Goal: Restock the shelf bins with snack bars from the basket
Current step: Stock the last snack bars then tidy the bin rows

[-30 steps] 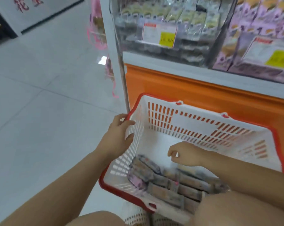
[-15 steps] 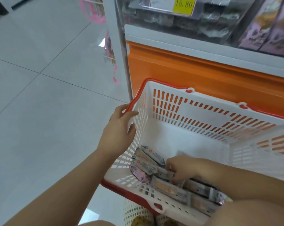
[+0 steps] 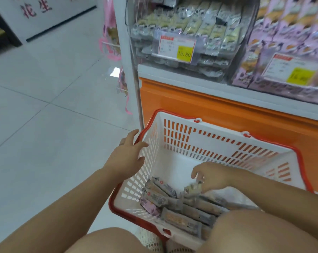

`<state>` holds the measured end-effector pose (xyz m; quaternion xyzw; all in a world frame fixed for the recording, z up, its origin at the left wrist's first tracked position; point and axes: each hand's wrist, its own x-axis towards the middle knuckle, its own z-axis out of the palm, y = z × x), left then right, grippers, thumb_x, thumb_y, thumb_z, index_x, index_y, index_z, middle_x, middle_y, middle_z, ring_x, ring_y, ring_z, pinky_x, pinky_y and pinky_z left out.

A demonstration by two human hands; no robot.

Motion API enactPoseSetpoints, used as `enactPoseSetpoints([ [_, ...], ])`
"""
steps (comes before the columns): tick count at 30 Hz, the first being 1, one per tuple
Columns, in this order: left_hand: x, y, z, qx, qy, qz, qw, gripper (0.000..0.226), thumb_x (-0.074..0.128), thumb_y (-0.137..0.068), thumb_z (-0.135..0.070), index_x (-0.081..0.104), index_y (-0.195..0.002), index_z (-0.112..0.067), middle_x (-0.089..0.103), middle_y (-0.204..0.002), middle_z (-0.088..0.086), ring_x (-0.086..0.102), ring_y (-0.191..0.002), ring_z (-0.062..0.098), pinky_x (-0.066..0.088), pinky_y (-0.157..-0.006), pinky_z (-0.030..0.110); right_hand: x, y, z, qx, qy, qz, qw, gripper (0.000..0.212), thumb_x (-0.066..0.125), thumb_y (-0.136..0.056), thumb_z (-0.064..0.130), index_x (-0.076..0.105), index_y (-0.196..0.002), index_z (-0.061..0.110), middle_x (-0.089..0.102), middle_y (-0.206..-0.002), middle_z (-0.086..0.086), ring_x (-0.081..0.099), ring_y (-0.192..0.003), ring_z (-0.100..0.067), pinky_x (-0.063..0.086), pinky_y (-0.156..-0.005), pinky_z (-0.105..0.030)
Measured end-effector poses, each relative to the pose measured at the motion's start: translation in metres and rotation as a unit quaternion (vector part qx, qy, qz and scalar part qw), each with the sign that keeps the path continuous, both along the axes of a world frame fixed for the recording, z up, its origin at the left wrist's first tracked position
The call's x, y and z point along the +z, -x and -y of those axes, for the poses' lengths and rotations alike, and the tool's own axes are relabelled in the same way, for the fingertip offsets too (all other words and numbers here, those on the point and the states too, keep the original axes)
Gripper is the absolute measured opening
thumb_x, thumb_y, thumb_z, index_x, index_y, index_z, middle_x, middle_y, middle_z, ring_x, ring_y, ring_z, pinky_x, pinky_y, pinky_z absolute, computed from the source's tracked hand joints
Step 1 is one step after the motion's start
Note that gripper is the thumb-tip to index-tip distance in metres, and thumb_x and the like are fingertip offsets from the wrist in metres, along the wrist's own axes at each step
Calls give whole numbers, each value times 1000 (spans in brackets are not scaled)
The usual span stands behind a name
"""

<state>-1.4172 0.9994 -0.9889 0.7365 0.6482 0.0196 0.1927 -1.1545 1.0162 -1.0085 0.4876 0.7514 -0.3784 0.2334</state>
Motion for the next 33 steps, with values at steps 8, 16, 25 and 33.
enactPoseSetpoints([
  [8, 137, -41, -7, -75, 49, 108, 990, 45, 52, -96, -33, 45, -139, -24, 43, -142, -3, 45, -126, 16, 35, -98, 24, 145, -3, 6, 28, -191, -92, 977, 41, 60, -81, 8, 58, -119, 21, 60, -120, 8, 55, -108, -8, 46, -91, -29],
  [16, 215, -76, 9, -109, 131, 239, 956, 36, 70, -78, -33, 62, -113, -27, 68, -109, -10, 61, -102, 6, 45, -86, 22, 261, -16, 34, 44, -353, -155, 922, 44, 55, -80, 2, 61, -113, 30, 57, -99, 15, 48, -86, 1, 42, -75, -18],
  [25, 211, -68, 1, -24, 117, 466, 877, 30, 66, -85, -21, 60, -114, -27, 71, -104, 1, 66, -101, 17, 48, -97, 39, 287, -2, 13, 34, -432, -194, 880, 43, 51, -84, -5, 62, -114, 25, 53, -100, 13, 39, -92, 4, 35, -78, -6],
  [33, 195, -51, -36, 56, 66, 632, 770, 23, 62, -90, -9, 63, -111, -17, 66, -107, 11, 63, -94, 24, 51, -91, 40, 270, 31, -26, -107, -552, -302, 770, 30, 63, -85, 1, 67, -106, 21, 59, -119, 4, 49, -113, -10, 31, -97, -13],
])
